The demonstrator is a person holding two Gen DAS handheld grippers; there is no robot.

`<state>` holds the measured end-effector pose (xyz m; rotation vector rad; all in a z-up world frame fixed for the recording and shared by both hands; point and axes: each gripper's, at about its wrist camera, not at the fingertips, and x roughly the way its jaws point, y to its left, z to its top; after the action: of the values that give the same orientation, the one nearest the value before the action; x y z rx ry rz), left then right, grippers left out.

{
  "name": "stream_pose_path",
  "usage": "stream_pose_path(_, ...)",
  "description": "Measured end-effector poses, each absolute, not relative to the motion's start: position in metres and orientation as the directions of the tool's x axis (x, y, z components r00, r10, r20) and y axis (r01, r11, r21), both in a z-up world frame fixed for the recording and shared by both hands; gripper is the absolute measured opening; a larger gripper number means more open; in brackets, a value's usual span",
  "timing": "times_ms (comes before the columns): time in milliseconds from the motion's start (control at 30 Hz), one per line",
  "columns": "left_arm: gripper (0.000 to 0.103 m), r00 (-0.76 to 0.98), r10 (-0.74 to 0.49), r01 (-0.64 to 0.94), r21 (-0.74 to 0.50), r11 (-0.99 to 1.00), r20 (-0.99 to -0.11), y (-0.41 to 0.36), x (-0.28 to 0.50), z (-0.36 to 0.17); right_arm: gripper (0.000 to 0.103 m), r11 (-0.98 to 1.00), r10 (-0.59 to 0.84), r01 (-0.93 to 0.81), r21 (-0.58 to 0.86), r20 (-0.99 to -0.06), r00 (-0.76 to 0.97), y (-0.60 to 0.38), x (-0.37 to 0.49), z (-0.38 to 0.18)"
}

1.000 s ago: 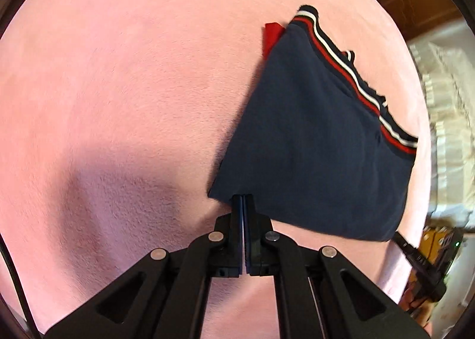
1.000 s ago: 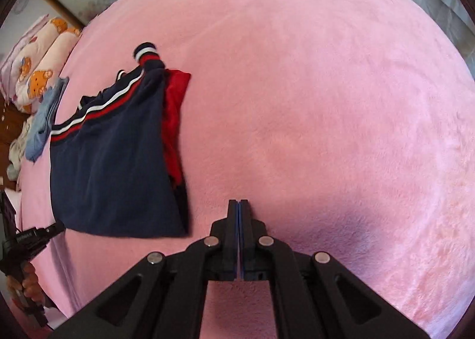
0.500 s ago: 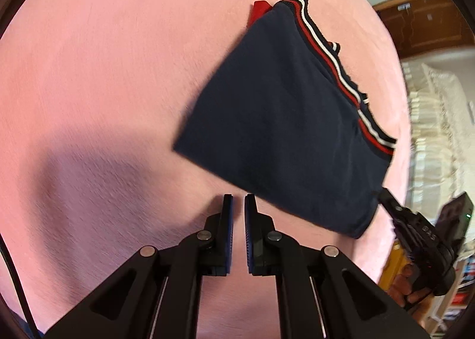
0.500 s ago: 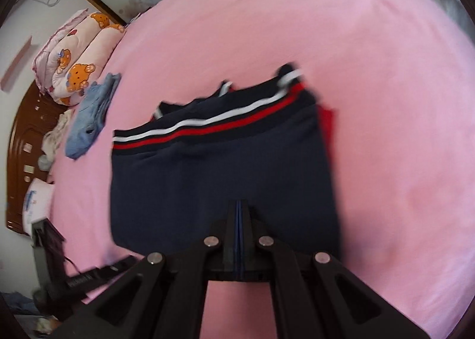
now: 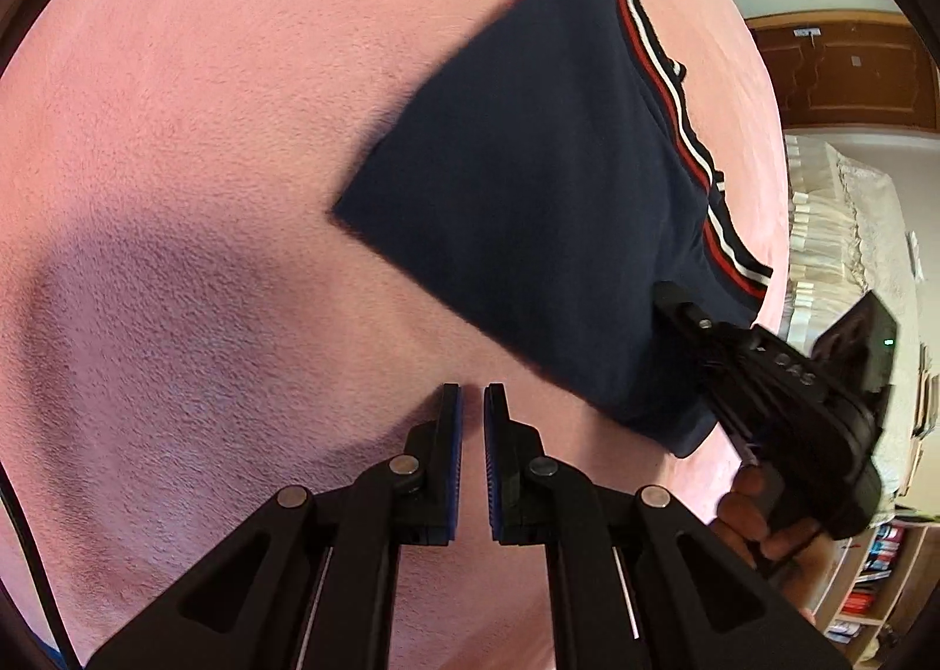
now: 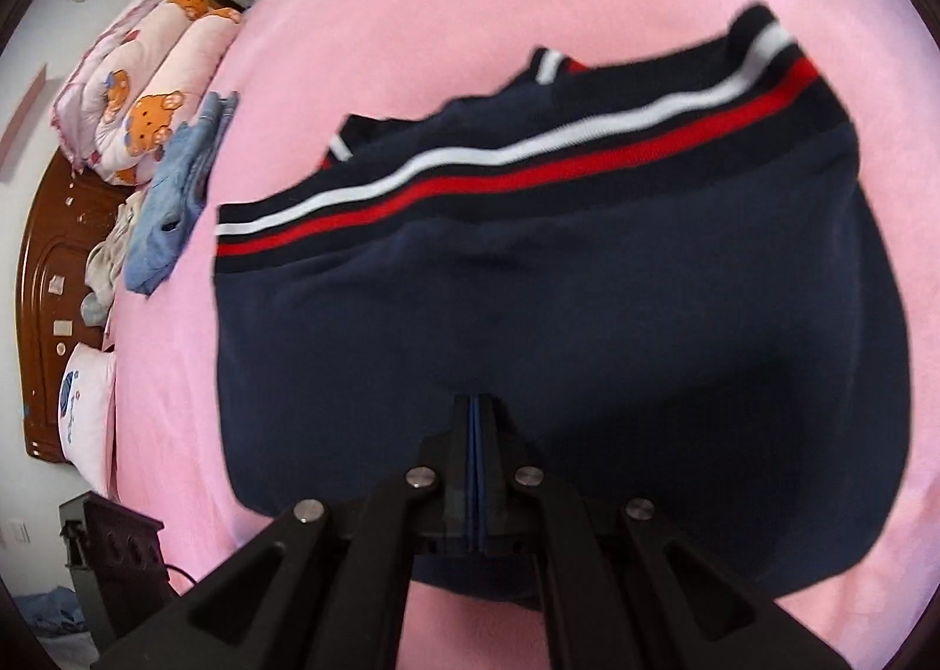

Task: Fold large clothes
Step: 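Lift the jacket edge with both grippers and fold it lengthwise over the bundle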

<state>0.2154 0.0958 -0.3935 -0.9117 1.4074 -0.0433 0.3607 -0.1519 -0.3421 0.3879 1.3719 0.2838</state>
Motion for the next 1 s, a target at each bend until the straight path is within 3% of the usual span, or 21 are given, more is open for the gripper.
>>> stream_pose_path(200, 0.012, 0.253, -0.564, -0.435, -0.613, 0.660, -0.786, 0.098, 0.228, -0.394, 0.000, 0.898, 0.435, 0.010, 0.439, -0.893, 0.119, -0.152, 0.371, -0.357)
stream_pose_path(600, 0.045, 0.453, -0.596, -0.461, -0.747, 0.479, -0.662, 0.103, 0.236, -0.407, 0.000, 0.888, 0.458, -0.011, 0.460, -0.880, 0.123, -0.151, 0.372, -0.357)
stream_pose_path(1000, 0.045, 0.616, -0.483, -0.496, -0.783, 0.376, -0.622, 0.109, 0.273, -0.407, 0.000, 0.878, 0.475, -0.012, 0.479, -0.866, 0.159, -0.159, 0.366, -0.357)
